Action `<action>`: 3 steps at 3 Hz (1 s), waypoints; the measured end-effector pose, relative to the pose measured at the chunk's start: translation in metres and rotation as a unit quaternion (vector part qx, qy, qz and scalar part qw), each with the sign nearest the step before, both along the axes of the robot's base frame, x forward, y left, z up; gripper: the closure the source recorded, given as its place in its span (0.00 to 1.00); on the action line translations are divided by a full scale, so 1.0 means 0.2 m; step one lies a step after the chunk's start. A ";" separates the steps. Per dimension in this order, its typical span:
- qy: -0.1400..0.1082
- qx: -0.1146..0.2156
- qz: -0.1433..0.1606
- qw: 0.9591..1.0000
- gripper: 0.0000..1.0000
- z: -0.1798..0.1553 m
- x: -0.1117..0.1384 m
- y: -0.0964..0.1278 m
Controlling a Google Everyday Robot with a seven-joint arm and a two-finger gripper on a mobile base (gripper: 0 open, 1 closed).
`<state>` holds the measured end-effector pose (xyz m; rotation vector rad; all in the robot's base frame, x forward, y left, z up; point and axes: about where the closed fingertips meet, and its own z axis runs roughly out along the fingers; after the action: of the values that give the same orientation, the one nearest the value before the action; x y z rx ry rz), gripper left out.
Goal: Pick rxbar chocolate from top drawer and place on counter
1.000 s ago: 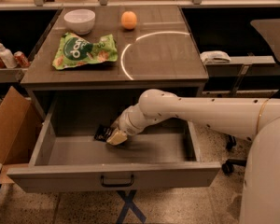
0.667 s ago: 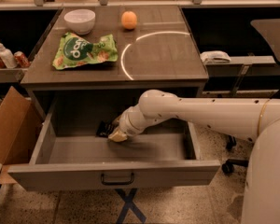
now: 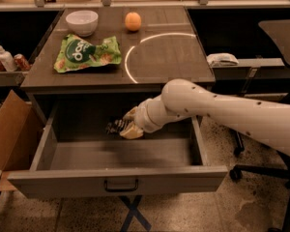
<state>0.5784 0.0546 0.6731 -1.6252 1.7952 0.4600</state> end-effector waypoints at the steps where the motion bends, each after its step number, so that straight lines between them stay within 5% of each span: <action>1: -0.022 0.011 0.003 1.000 1.00 0.23 -0.03 -0.14; 3: -0.042 0.012 0.005 0.999 1.00 0.38 -0.07 -0.19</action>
Offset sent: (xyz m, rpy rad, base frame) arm -0.0049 -0.0208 0.0393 0.0205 -0.0388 0.0058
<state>0.5639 0.0161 0.7494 -1.6125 1.7140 0.4101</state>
